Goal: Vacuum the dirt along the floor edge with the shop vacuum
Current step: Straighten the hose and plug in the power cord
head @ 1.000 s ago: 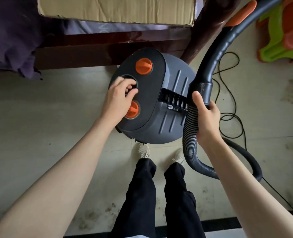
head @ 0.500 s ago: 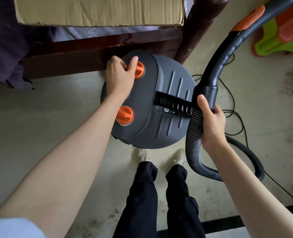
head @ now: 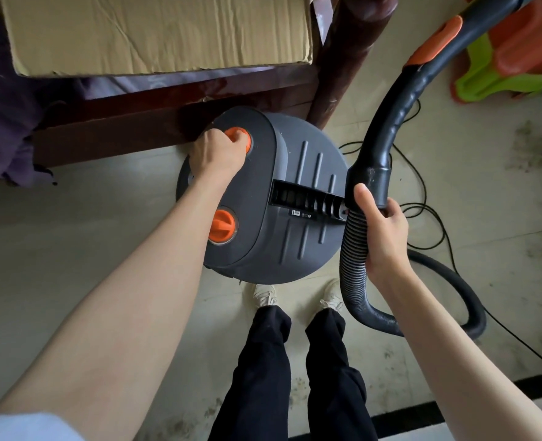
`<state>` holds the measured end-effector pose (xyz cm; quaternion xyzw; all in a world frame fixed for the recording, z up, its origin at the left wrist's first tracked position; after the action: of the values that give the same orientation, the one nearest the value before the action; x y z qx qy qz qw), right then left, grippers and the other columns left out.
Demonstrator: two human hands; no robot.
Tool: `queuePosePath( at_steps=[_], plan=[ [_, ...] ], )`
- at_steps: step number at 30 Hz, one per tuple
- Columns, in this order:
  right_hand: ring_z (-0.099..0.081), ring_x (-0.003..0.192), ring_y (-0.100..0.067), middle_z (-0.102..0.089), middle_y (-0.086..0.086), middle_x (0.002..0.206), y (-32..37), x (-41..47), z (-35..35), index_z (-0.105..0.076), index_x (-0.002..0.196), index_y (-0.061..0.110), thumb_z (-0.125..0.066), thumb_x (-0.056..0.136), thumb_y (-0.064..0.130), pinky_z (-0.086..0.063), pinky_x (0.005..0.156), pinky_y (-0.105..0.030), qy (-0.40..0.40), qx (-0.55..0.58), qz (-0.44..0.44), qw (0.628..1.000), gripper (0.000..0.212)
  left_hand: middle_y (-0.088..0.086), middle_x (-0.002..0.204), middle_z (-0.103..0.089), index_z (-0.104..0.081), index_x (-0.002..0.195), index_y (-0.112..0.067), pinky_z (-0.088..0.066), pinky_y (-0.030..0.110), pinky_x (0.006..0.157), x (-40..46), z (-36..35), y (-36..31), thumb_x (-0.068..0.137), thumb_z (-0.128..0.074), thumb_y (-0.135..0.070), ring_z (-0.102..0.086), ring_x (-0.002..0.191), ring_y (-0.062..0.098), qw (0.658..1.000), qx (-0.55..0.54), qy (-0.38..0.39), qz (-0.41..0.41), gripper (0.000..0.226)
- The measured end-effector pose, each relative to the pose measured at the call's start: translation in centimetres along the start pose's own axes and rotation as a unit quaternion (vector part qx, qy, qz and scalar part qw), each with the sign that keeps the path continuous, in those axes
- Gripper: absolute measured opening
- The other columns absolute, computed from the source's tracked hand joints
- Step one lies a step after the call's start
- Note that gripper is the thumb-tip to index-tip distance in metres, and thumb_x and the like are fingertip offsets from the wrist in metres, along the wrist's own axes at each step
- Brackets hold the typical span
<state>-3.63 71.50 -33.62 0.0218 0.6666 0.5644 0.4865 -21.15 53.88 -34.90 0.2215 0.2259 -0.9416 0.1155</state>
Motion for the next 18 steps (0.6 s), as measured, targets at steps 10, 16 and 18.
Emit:
queuePosePath(
  at_steps=[10, 16, 18],
  plan=[
    [-0.061, 0.078, -0.020, -0.064, -0.002, 0.079, 1.9, -0.9, 2.3, -0.064, 0.089, 0.018, -0.075, 0.066, 0.055, -0.050, 0.077, -0.041, 0.025, -0.010, 0.008, 1.000, 0.045, 0.018, 0.099, -0.062, -0.063, 0.098, 0.002, -0.039, 0.033, 0.076, -3.6, 0.6, -1.0, 0.098, -0.040, -0.038, -0.053, 0.094, 0.033, 0.997, -0.049, -0.045, -0.045, 0.046],
    [-0.055, 0.044, -0.003, -0.059, 0.010, 0.054, 5.4, -2.7, 6.5, -0.057, 0.086, 0.009, -0.064, 0.092, 0.022, -0.042, 0.043, -0.016, 0.050, 0.025, 0.040, 0.998, 0.017, 0.003, 0.084, -0.062, -0.064, 0.090, -0.013, -0.039, 0.030, 0.075, -11.2, -2.1, -9.8, 0.099, -0.042, -0.037, -0.056, 0.080, 0.018, 0.955, -0.142, 0.181, -0.187, 0.034],
    [-0.056, 0.049, 0.000, -0.060, 0.006, 0.062, 6.1, -3.3, 8.7, -0.059, 0.086, 0.009, -0.065, 0.091, 0.023, -0.043, 0.047, -0.015, 0.049, 0.010, 0.056, 0.997, 0.017, 0.002, 0.090, -0.062, -0.061, 0.092, -0.016, -0.043, 0.029, 0.077, -14.2, -3.1, -13.8, 0.101, -0.038, -0.036, -0.057, 0.082, 0.015, 0.919, -0.212, 0.263, -0.204, 0.032]
  ],
)
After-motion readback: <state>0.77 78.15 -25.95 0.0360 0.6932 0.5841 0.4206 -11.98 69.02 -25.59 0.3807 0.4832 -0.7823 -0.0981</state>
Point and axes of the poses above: each hand's wrist, its own x-axis towards the middle knuckle, its own z-axis out of the back of the hand, y = z × x, the point moved 2 cm from there along x, towards the middle knuckle
